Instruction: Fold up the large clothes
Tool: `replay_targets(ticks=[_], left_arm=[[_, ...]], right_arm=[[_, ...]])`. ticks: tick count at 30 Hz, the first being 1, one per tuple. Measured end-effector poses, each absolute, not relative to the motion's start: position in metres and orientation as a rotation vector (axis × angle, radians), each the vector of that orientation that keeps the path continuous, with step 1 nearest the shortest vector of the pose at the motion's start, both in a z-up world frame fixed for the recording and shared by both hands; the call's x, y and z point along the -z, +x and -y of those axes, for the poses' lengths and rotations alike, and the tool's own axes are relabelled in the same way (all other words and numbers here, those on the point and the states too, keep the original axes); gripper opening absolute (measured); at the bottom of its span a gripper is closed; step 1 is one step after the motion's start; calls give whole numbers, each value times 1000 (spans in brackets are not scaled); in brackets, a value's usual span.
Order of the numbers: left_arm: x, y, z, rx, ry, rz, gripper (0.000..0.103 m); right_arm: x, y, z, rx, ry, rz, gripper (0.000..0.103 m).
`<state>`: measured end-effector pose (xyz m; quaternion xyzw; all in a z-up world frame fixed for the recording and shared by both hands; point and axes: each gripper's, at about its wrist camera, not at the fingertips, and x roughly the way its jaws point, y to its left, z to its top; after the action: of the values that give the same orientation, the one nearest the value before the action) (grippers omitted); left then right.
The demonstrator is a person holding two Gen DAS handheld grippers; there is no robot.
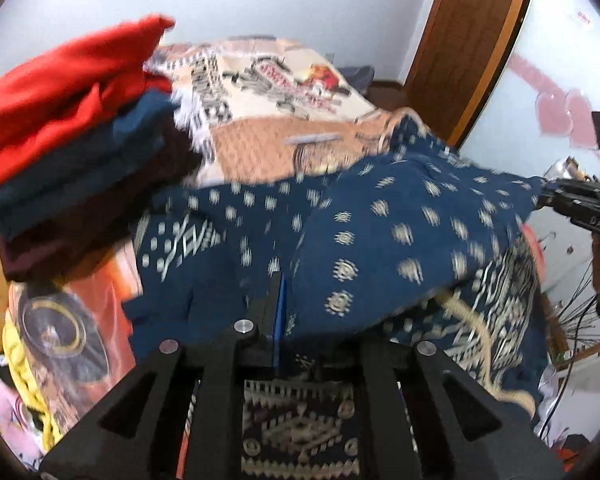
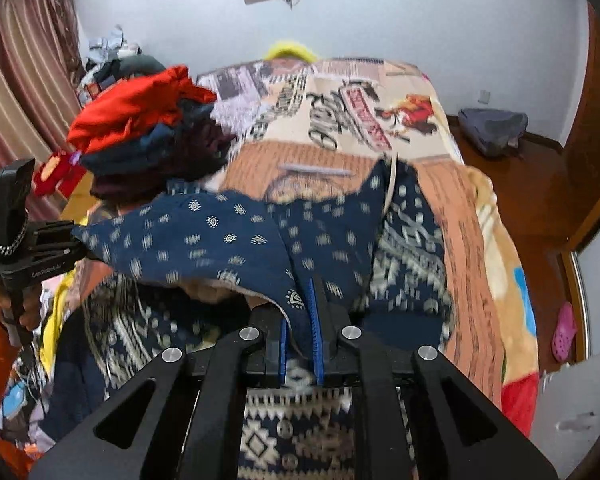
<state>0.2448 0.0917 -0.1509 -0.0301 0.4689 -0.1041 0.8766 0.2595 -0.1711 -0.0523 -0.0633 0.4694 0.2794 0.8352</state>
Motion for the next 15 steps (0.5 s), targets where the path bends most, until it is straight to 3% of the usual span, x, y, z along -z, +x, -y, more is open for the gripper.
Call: replay_targets(ticks=[5, 12, 15], left_arm=[[156, 227, -92, 191, -16, -1011, 23], [116, 203, -95, 162, 22, -888, 38], [96, 206, -98, 144, 15, -827, 42]], right_arm=[[50, 240, 164, -573, -253, -1016, 17], [13, 215, 168, -598, -303, -846, 39], [0, 219, 164, -609, -272, -814, 39]])
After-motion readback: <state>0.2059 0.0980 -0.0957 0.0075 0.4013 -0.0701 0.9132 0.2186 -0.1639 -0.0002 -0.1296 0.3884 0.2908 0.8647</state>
